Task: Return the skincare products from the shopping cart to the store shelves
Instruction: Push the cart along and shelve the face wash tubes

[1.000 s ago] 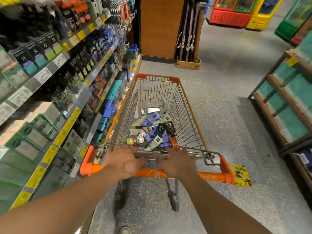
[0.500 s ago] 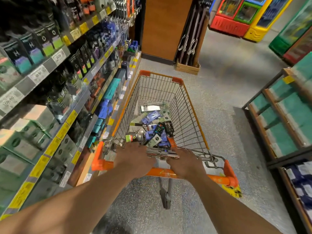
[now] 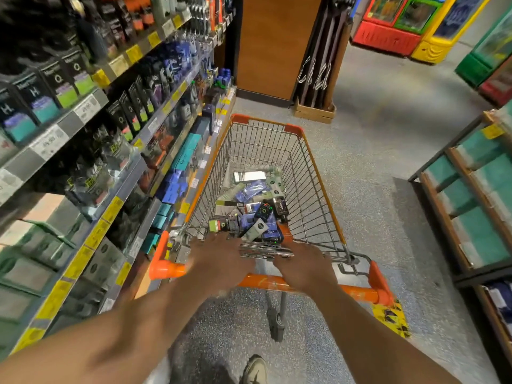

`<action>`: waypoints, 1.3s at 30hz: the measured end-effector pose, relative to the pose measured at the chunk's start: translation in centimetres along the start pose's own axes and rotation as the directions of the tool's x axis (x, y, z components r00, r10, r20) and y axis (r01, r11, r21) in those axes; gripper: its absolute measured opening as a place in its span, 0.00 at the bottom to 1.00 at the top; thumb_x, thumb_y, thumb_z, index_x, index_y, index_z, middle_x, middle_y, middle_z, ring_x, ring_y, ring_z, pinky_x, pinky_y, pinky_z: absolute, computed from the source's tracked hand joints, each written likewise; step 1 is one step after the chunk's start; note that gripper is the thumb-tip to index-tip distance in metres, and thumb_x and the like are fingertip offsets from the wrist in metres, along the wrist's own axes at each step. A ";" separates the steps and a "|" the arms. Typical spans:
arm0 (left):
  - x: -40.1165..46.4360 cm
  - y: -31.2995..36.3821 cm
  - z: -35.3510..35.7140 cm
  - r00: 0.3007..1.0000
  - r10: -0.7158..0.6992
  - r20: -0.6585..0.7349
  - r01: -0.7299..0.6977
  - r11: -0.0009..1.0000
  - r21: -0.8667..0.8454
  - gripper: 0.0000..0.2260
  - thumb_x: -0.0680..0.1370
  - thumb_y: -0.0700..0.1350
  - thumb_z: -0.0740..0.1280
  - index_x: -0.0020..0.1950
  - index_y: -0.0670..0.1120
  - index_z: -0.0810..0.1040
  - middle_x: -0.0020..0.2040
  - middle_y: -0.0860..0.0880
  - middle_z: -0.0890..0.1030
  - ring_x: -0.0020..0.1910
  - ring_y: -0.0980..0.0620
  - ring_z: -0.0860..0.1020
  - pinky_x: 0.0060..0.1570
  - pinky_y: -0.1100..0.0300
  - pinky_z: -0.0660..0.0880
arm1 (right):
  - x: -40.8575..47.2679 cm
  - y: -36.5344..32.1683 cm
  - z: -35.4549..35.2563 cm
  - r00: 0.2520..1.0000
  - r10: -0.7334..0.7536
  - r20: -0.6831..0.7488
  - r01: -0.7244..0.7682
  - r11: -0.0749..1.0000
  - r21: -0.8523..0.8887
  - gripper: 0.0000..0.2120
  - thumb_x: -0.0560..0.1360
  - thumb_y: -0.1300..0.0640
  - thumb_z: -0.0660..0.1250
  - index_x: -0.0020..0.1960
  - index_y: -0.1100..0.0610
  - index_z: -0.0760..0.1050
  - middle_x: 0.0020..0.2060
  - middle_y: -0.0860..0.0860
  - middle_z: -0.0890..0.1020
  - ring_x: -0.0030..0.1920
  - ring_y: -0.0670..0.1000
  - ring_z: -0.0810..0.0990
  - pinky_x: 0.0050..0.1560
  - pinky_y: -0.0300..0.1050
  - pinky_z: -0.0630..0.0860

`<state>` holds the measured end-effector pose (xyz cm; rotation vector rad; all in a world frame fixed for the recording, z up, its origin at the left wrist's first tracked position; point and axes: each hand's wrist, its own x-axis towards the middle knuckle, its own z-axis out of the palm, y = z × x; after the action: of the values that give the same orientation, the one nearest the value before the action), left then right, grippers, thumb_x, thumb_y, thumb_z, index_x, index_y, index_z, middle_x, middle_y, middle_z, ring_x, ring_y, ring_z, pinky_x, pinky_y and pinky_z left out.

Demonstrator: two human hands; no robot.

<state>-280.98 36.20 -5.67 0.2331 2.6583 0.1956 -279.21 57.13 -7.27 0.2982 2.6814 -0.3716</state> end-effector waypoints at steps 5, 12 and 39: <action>2.8 0.4 -1.4 0.996 -0.091 0.024 0.093 0.992 -0.089 0.39 0.65 0.77 0.52 0.76 0.67 0.63 0.77 0.52 0.68 0.75 0.46 0.67 0.72 0.37 0.63 | 2.7 0.2 -1.3 0.997 -0.052 0.054 0.055 0.997 -0.046 0.35 0.77 0.31 0.53 0.81 0.44 0.59 0.80 0.54 0.63 0.80 0.58 0.59 0.78 0.69 0.50; 5.7 1.2 -3.6 0.998 -0.057 -0.013 0.056 0.997 -0.048 0.33 0.74 0.71 0.57 0.79 0.63 0.64 0.80 0.55 0.64 0.78 0.48 0.62 0.76 0.41 0.59 | 5.9 0.2 -3.2 0.991 -0.088 0.097 0.097 0.991 -0.090 0.38 0.78 0.31 0.53 0.83 0.46 0.54 0.83 0.56 0.55 0.82 0.60 0.51 0.76 0.74 0.43; 9.4 2.2 -4.3 0.991 -0.129 0.041 0.129 0.991 0.021 0.36 0.78 0.74 0.49 0.83 0.61 0.52 0.84 0.54 0.55 0.82 0.49 0.54 0.78 0.41 0.53 | 9.8 0.9 -5.3 0.986 -0.106 0.128 0.105 0.994 0.015 0.36 0.80 0.31 0.50 0.81 0.50 0.61 0.82 0.56 0.57 0.82 0.61 0.49 0.74 0.78 0.41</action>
<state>-290.91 39.72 -5.57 0.0697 2.6225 0.1236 -289.66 61.09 -7.01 0.1303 2.5754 -0.4184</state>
